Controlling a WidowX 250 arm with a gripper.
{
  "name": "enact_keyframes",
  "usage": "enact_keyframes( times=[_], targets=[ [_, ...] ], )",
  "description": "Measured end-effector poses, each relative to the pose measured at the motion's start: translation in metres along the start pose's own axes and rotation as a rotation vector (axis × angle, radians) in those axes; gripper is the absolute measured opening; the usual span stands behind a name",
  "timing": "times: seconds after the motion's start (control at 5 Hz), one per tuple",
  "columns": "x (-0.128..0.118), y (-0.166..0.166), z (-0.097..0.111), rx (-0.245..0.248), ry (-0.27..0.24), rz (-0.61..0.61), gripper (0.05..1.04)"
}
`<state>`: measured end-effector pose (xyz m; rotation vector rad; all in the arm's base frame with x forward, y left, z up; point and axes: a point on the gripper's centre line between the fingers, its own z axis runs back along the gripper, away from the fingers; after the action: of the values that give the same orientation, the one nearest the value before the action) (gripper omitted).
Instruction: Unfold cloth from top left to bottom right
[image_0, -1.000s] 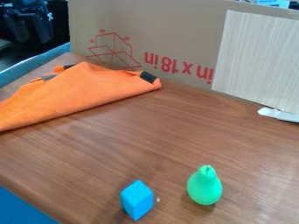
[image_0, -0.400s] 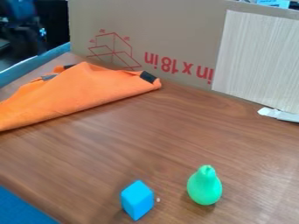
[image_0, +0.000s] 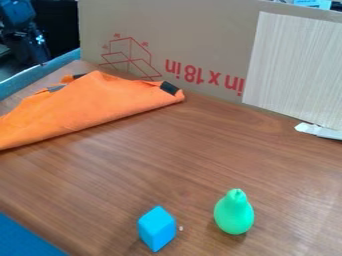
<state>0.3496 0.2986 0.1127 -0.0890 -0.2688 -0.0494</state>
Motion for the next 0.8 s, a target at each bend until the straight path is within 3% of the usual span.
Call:
enact_keyframes(
  times=[0.2,0.8],
  targets=[
    [0.001,-0.002,-0.006,-0.044,0.0,-0.052,0.999],
    [-0.007,-0.003,-0.034,-0.046,0.024,-0.091,0.999]
  ],
)
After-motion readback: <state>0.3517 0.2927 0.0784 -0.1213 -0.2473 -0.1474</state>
